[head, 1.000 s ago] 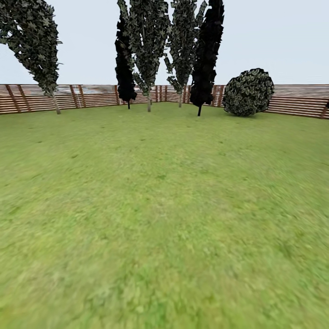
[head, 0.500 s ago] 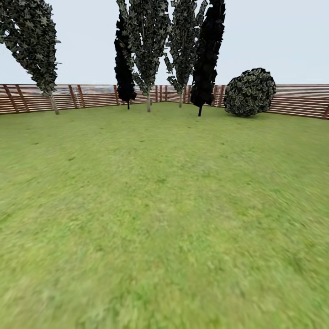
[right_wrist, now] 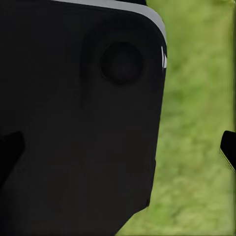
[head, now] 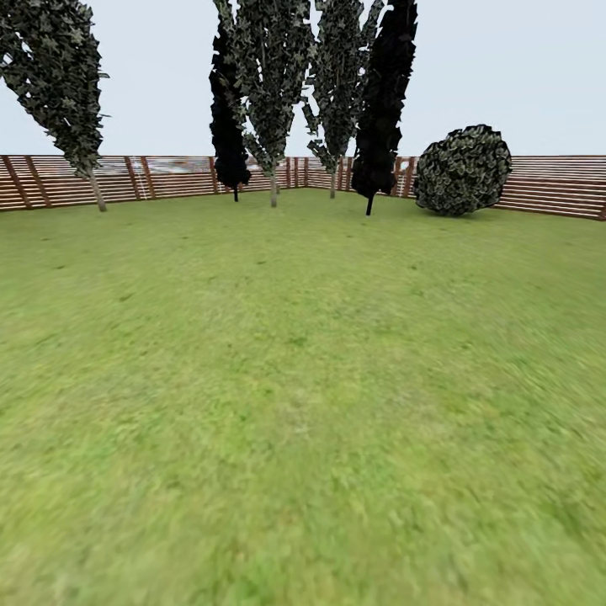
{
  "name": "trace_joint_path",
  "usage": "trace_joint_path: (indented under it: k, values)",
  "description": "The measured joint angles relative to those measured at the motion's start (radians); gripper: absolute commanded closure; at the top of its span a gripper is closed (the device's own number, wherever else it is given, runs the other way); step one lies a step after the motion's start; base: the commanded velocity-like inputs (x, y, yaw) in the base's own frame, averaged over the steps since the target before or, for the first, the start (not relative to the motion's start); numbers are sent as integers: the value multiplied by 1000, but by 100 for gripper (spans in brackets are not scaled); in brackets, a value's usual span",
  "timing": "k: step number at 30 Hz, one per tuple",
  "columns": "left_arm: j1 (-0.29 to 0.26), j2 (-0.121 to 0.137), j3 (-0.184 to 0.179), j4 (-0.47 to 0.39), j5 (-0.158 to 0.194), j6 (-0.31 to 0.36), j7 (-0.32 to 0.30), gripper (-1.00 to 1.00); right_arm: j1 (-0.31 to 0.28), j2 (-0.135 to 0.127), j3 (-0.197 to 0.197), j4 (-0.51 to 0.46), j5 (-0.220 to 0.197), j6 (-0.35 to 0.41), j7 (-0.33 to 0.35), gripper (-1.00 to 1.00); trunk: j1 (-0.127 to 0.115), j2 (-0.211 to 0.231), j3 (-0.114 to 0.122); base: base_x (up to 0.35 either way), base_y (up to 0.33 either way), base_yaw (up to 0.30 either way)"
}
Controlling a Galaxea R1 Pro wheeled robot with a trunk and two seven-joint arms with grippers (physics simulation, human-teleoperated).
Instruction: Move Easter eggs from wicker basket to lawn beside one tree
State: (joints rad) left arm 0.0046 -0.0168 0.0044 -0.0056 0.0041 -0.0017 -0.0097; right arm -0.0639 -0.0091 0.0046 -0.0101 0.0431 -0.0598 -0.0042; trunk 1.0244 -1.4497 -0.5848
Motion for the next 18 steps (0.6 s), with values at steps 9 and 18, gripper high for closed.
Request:
trace_joint_path:
  k: [9, 18]
  values:
    - [0, 0, 0, 0, 0, 0, 0, -100, 0, 0, 0, 0, 0, 0, 0, -100, 0, 0, 0, 325, 0, 0]
    - [0, 0, 0, 0, 0, 0, 0, -100, 0, 0, 0, 0, 0, 0, 0, -100, 0, 0, 0, 325, 0, 0]
